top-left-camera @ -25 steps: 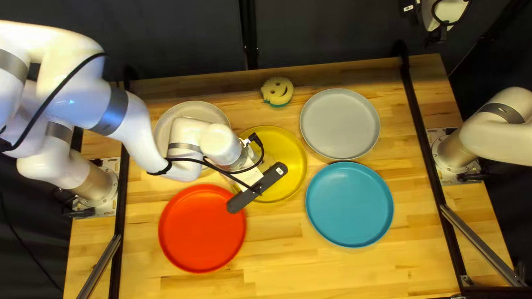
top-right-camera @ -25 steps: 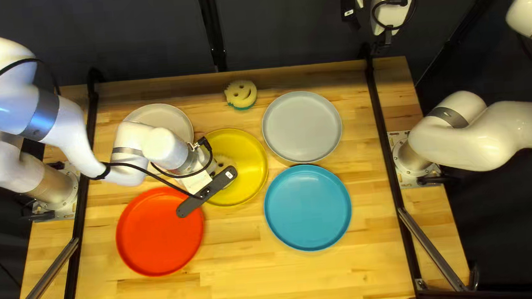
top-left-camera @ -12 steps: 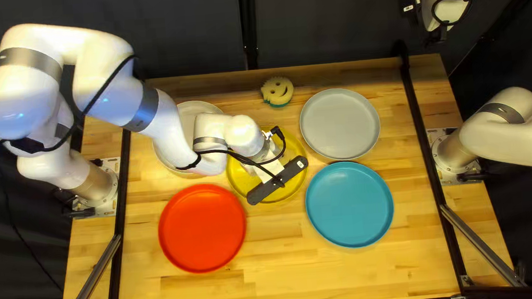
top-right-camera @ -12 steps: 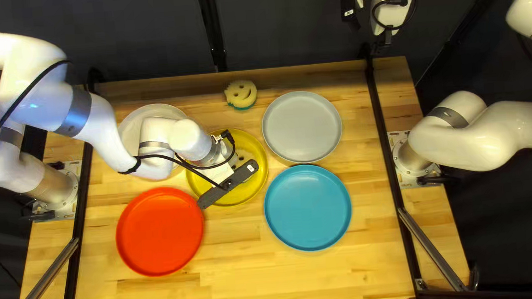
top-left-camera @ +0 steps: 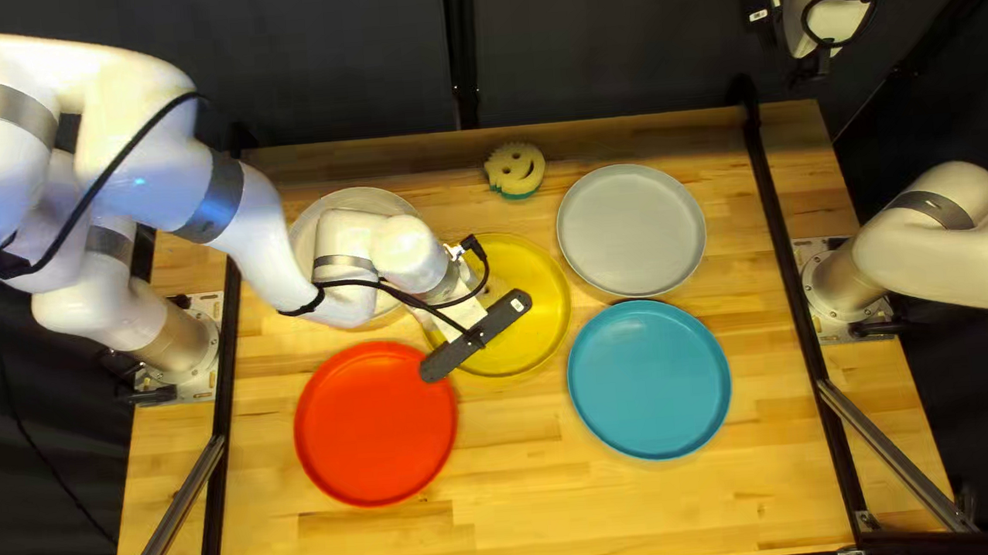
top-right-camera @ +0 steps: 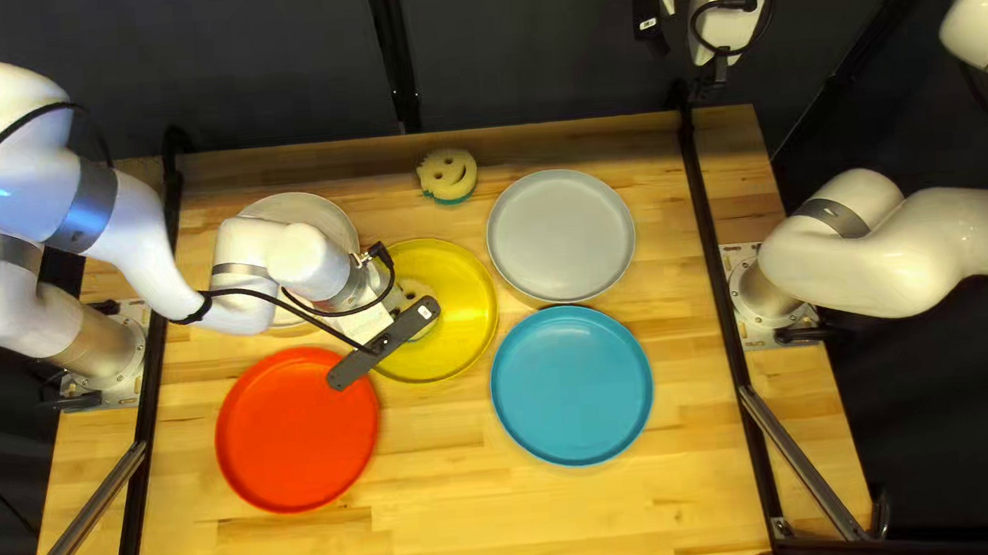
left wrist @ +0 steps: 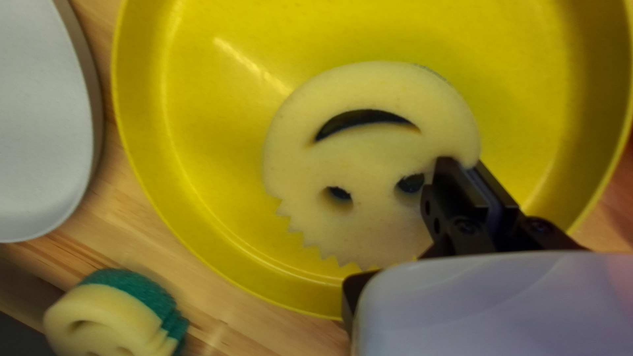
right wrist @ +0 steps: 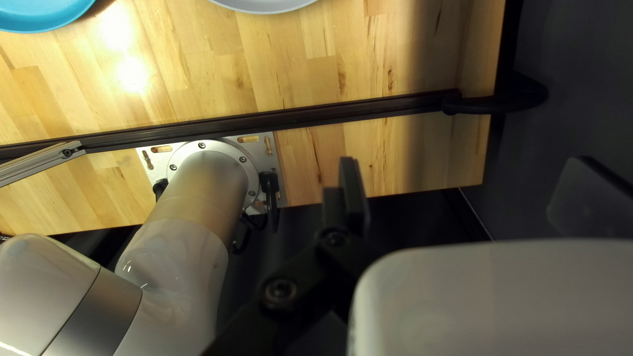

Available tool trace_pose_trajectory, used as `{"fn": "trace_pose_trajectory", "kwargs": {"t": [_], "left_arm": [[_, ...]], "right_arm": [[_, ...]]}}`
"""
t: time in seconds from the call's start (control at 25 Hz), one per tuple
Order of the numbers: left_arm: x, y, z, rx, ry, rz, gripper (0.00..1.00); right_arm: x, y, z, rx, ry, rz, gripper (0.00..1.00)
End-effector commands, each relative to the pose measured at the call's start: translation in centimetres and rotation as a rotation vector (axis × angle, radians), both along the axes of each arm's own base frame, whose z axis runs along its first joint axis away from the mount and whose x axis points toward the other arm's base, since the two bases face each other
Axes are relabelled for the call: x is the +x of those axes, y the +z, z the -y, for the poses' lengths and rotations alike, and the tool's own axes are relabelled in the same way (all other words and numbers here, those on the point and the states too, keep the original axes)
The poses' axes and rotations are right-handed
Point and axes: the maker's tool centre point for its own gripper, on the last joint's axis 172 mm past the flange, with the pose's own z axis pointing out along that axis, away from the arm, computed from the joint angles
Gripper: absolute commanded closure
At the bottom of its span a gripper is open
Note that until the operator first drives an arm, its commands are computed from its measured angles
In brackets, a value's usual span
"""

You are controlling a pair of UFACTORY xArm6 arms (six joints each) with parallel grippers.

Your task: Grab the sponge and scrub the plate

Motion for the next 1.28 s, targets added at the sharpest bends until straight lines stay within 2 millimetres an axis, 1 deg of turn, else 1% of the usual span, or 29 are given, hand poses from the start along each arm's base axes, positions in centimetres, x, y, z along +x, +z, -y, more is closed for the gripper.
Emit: {"fn": "trace_pose_trajectory", "kwargs": {"t": [0.04, 0.12, 0.28, 0.32, 0.48, 0.64, 0.72, 0.8, 0.92, 1.0, 1.08, 1.28], "left_arm": [[0.7, -0.1, -0.2, -0.003, 0.004, 0.001, 1.0], [1.6, -0.1, -0.3, -0.003, 0.001, 0.005, 1.0], [4.0, 0.0, -1.2, -0.003, -0.012, 0.016, 1.0], [4.2, 0.0, -1.4, -0.003, -0.013, 0.017, 1.0], [6.6, 0.2, -1.9, -0.003, -0.03, 0.029, 1.0], [8.1, 0.0, -2.6, -0.011, -0.043, 0.043, 1.0], [8.3, -0.2, -2.8, -0.026, -0.049, 0.053, 1.0], [8.3, -0.7, -3.0, -0.045, -0.047, 0.062, 1.0], [7.5, -0.9, -3.3, -0.062, -0.038, 0.066, 1.0], [6.7, -0.6, -3.3, -0.068, -0.028, 0.066, 1.0], [5.5, -0.3, -3.4, -0.071, -0.018, 0.066, 1.0], [3.1, -0.1, -3.6, -0.077, 0.008, 0.061, 1.0]], "right_arm": [[0.0, 0.0, 0.0, 0.0, 0.0, 0.0, 0.0], [0.0, 0.0, 0.0, 0.0, 0.0, 0.0, 0.0], [0.0, 0.0, 0.0, 0.0, 0.0, 0.0, 0.0], [0.0, 0.0, 0.0, 0.0, 0.0, 0.0, 0.0], [0.0, 0.0, 0.0, 0.0, 0.0, 0.0, 0.0], [0.0, 0.0, 0.0, 0.0, 0.0, 0.0, 0.0], [0.0, 0.0, 0.0, 0.0, 0.0, 0.0, 0.0], [0.0, 0.0, 0.0, 0.0, 0.0, 0.0, 0.0], [0.0, 0.0, 0.0, 0.0, 0.0, 0.0, 0.0], [0.0, 0.0, 0.0, 0.0, 0.0, 0.0, 0.0], [0.0, 0.0, 0.0, 0.0, 0.0, 0.0, 0.0], [0.0, 0.0, 0.0, 0.0, 0.0, 0.0, 0.0]]}}
